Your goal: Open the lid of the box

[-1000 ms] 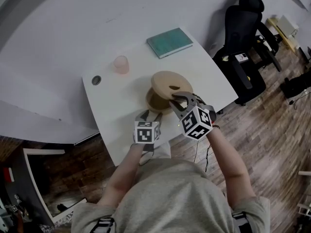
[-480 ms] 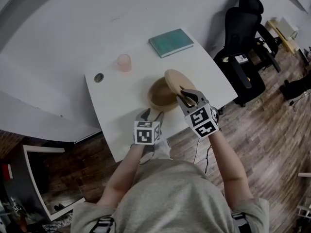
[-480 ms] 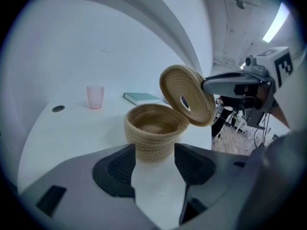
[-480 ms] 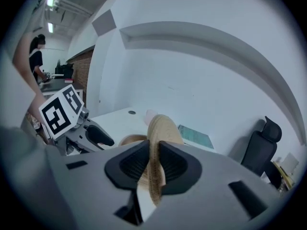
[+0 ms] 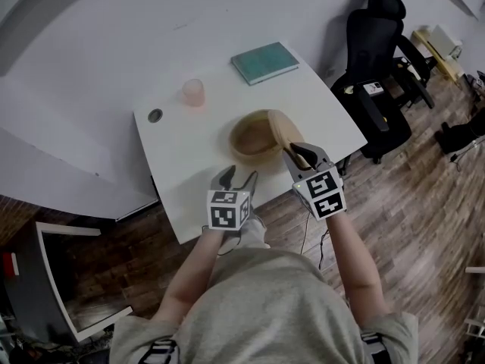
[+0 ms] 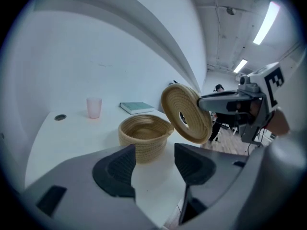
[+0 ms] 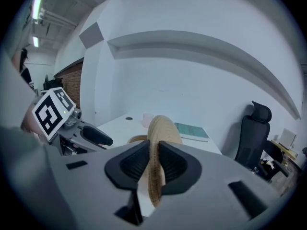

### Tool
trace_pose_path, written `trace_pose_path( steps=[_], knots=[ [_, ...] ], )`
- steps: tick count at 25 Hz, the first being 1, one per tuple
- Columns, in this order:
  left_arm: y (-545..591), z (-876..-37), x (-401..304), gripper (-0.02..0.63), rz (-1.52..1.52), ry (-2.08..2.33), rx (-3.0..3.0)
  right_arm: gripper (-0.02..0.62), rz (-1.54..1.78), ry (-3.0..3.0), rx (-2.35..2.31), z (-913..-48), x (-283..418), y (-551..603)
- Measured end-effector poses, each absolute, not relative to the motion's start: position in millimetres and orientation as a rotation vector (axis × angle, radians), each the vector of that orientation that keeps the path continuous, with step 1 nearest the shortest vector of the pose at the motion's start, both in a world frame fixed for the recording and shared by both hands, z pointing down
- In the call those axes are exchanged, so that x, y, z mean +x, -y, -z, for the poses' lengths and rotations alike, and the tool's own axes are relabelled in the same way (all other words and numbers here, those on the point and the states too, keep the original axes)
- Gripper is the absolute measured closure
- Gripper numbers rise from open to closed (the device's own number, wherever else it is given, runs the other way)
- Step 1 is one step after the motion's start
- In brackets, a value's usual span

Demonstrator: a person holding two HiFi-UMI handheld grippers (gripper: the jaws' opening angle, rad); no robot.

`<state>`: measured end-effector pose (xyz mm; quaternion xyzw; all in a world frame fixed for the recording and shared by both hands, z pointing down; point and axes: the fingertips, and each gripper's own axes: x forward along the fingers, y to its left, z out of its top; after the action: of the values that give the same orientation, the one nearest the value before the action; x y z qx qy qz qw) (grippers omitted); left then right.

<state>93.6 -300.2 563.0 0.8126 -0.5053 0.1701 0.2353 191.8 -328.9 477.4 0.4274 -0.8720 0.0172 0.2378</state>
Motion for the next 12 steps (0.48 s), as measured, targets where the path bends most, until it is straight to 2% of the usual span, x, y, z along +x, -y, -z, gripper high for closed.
trace_pose_path(
  steps=[7,12],
  knots=[
    [279,-549,94,0.373,-0.435,1.414,2.249,0.528,-0.123,2.42,1.271,-474,207,298],
    [262,-538,89,0.434,-0.398,1.46,2.237,0.528,-0.185,2.44,1.342,-471,219,274]
  ],
)
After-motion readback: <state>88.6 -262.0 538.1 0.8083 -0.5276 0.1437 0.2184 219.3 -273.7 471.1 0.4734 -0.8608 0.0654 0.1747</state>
